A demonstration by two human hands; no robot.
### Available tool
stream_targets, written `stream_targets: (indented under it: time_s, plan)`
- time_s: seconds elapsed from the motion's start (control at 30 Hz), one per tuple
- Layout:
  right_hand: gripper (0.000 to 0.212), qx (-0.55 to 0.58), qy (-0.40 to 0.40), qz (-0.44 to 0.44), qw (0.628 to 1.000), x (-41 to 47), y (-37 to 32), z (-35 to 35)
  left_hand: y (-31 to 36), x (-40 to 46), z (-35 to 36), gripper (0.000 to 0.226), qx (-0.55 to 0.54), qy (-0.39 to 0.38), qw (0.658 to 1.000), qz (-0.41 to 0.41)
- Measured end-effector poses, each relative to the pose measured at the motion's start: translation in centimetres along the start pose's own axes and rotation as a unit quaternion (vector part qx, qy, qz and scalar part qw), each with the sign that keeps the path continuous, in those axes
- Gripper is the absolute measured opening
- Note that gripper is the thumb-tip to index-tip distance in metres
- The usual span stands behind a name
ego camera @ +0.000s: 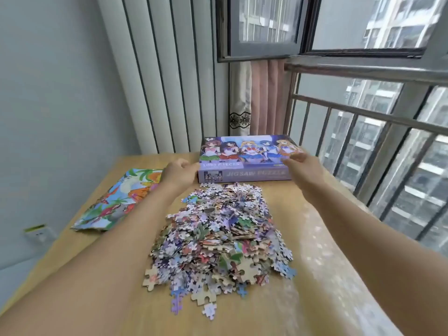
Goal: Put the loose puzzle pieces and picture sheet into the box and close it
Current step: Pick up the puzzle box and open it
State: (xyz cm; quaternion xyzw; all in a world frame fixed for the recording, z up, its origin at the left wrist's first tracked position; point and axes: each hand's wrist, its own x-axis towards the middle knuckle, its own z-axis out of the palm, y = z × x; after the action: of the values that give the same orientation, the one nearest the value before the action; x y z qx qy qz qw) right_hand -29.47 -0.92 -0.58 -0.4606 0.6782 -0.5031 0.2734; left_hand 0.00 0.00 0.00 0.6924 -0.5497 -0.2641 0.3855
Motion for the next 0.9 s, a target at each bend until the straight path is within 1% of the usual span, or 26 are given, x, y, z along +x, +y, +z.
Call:
stream_targets:
  time_s: [0.07, 0.1, 0.13, 0.17, 0.2, 0.23, 0.3, 0.37, 0.4, 0.47, 0.5, 0.53, 0.6, 0.63, 0.67, 0.73, 0.77, 0.8, 0.83, 0.87, 0.9]
  plan:
    - [0.046, -0.020, 0.057, 0.030, 0.998, 3.1, 0.7, -0.4, -0.4, 2.5, 1.2, 0.033, 0.015, -0.013, 0.999, -0.029]
    - [0.065, -0.034, 0.081, 0.062, 0.994, 5.4, 1.6, -0.4, -1.1, 4.7, 2.2, 0.038, 0.017, -0.018, 0.998, -0.055]
    - [0.078, -0.042, 0.101, 0.092, 0.990, 7.5, 2.5, -0.3, -1.9, 6.7, 3.1, 0.045, 0.003, -0.018, 0.997, -0.073]
    - [0.085, -0.047, 0.115, 0.117, 0.985, 8.5, 3.1, -0.4, -2.4, 7.9, 3.6, 0.054, -0.005, -0.021, 0.996, -0.086]
    - [0.083, -0.049, 0.118, 0.139, 0.982, 9.5, 3.6, -0.1, -3.0, 8.9, 4.2, 0.060, -0.010, -0.024, 0.995, -0.098]
    - [0.073, -0.036, 0.113, 0.155, 0.981, 9.9, 4.0, 0.2, -3.6, 9.7, 4.7, 0.062, -0.008, -0.030, 0.994, -0.106]
    - [0.044, 0.015, 0.090, 0.180, 0.979, 10.8, 5.0, 0.9, -4.3, 10.7, 5.5, 0.055, -0.020, -0.042, 0.993, -0.111]
    - [0.045, 0.037, 0.098, 0.186, 0.977, 10.7, 5.4, 1.4, -4.3, 11.0, 6.0, 0.050, -0.068, -0.034, 0.990, -0.116]
    - [0.045, 0.042, 0.106, 0.169, 0.979, 10.6, 5.4, 1.5, -4.1, 11.0, 6.1, 0.047, -0.085, -0.020, 0.990, -0.110]
    - [0.031, 0.072, 0.094, 0.146, 0.982, 9.9, 4.6, 1.1, -3.0, 10.4, 5.5, 0.042, -0.116, 0.006, 0.989, -0.088]
    - [0.026, 0.104, 0.082, 0.142, 0.981, 9.6, 4.2, 0.7, -2.3, 9.8, 4.8, 0.039, -0.152, 0.009, 0.985, -0.083]
    - [0.024, 0.145, 0.071, 0.142, 0.977, 9.2, 3.8, 0.2, -1.6, 9.2, 4.0, 0.035, -0.213, 0.009, 0.973, -0.083]
    - [0.022, 0.209, 0.036, 0.130, 0.969, 7.8, 2.5, -1.2, 0.6, 7.4, 1.8, 0.021, -0.343, 0.011, 0.936, -0.075]
    - [0.019, 0.213, 0.025, 0.133, 0.968, 7.5, 2.5, -1.3, 1.2, 6.7, 1.1, 0.022, -0.388, 0.016, 0.919, -0.067]
    - [0.017, 0.221, 0.016, 0.135, 0.966, 6.3, 2.0, -2.3, 2.7, 5.0, -0.6, 0.027, -0.407, 0.026, 0.912, -0.042]
    - [0.019, 0.221, 0.003, 0.147, 0.964, 4.1, 1.6, -4.0, 4.8, 1.7, -2.8, 0.036, -0.425, -0.005, 0.905, -0.006]
    - [0.021, 0.218, -0.003, 0.148, 0.964, 2.9, 1.1, -4.9, 5.9, -0.1, -3.8, 0.043, -0.422, -0.040, 0.906, -0.002]
    - [0.024, 0.225, -0.005, 0.146, 0.963, 1.9, 0.7, -5.8, 7.2, -2.0, -4.7, 0.042, -0.418, -0.083, 0.905, -0.006]
    - [0.028, 0.231, -0.010, 0.142, 0.962, 0.8, 0.1, -6.8, 8.3, -3.9, -5.2, 0.031, -0.397, -0.128, 0.909, -0.009]
    - [0.035, 0.243, -0.014, 0.131, 0.961, -0.2, -0.4, -7.7, 9.3, -6.2, -5.6, 0.021, -0.380, -0.168, 0.910, -0.012]
    - [0.047, 0.243, -0.014, 0.117, 0.963, -1.5, -1.3, -8.9, 10.3, -8.6, -5.8, 0.015, -0.368, -0.192, 0.910, -0.013]
